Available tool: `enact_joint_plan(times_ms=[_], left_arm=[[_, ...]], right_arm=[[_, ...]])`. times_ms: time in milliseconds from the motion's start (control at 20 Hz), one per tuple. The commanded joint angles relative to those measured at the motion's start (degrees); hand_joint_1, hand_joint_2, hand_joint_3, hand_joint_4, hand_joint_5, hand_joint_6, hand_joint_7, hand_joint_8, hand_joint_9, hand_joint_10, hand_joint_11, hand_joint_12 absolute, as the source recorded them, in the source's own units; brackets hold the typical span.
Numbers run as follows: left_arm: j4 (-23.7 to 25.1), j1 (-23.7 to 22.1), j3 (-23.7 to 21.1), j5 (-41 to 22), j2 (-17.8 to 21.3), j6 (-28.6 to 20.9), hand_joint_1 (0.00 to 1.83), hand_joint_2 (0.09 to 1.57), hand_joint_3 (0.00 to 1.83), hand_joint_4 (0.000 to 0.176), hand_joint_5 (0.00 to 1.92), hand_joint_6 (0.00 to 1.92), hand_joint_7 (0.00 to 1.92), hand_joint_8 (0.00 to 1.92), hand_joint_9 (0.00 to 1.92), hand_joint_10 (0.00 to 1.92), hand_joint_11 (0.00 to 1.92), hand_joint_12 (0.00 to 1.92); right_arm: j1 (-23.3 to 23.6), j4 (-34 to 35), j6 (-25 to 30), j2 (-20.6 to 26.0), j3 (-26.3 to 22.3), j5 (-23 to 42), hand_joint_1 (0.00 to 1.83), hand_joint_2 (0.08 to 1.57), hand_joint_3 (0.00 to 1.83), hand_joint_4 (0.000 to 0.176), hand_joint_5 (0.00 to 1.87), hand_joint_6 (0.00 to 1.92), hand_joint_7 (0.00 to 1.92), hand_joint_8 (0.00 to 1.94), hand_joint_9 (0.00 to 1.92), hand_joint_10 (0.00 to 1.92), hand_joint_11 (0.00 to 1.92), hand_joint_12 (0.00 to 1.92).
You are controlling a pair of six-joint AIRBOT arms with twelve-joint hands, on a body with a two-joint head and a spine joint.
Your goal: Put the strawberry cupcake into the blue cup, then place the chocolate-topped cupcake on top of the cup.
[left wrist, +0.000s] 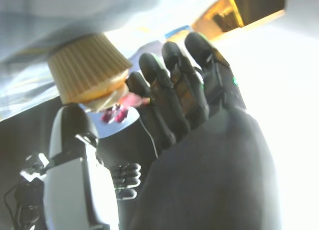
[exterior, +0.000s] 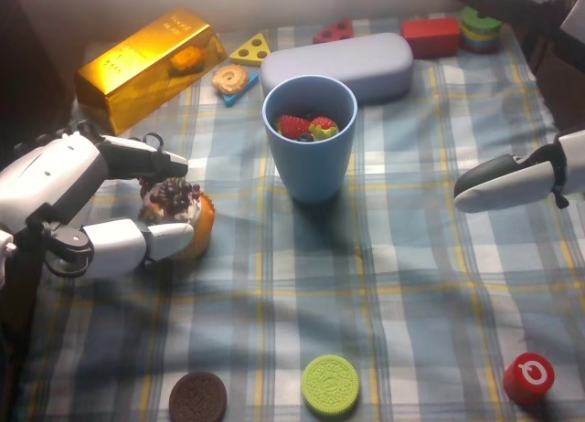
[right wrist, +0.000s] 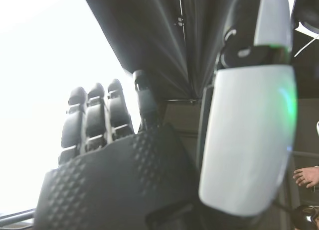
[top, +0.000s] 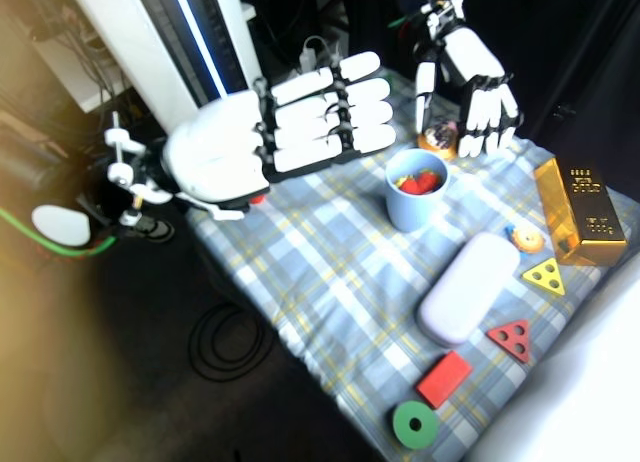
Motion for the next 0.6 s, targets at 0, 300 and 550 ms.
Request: enact_joint_plan(times_ms=[0,300,550], left_arm=[[1.82,-0.78,-0.09,-6.76,0.59,-0.39,0.86,1.04,0.0,0.036,0.77,0.0,0.75,0.0,0.53,0.0,0.02,0.86],[1.61,-0.82,-0.12,-6.35,0.36,-0.39,0.76,0.96,0.0,0.045,0.6,0.0,0.64,0.0,0.52,0.0,0.01,0.92],[1.75,-0.83,0.48,-4.34,-1.57,-0.37,0.66,0.85,0.0,0.036,0.5,0.01,0.58,0.02,0.53,0.01,0.08,0.9]], right_arm=[[0.36,2.19,0.18,-0.11,0.1,6.49,0.53,0.77,0.0,0.085,0.0,0.0,0.0,0.0,0.0,0.0,0.0,0.09],[0.35,2.21,0.17,-0.25,0.17,6.49,0.53,0.77,0.0,0.085,0.0,0.0,0.0,0.0,0.0,0.0,0.0,0.09],[0.27,2.34,0.17,-0.2,0.16,6.49,0.53,0.77,0.0,0.085,0.0,0.0,0.0,0.0,0.0,0.0,0.0,0.09]])
